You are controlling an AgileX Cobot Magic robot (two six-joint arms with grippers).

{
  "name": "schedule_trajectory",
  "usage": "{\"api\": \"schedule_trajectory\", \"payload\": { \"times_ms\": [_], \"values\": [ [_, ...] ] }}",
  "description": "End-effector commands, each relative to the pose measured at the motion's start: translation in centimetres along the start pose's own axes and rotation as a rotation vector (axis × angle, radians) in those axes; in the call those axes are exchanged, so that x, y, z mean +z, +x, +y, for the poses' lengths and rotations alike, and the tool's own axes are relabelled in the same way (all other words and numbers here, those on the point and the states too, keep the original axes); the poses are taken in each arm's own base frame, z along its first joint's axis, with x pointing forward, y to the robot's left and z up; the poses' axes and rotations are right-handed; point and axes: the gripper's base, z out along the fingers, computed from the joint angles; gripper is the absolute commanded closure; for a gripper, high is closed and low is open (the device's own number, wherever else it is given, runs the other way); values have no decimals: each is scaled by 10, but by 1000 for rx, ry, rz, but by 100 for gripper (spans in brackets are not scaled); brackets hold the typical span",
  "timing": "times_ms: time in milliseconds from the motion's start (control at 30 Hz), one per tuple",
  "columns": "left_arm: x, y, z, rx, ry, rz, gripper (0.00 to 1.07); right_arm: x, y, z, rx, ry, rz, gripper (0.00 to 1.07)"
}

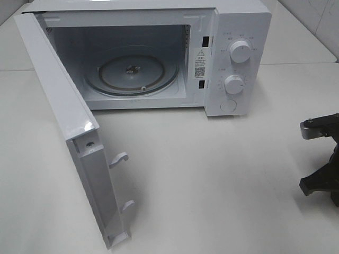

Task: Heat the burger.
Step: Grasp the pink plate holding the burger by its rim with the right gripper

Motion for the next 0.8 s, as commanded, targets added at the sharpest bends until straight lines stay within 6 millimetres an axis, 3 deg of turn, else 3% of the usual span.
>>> {"api": "schedule_trajectory", "payload": {
  "times_ms": [33,800],
  "values": [
    [0,1,0,-3,-5,0,7,2,0,0,-14,0,-7,106],
    [0,1,0,-3,-5,0,7,0,0,6,-36,25,3,107]
  ]
}}
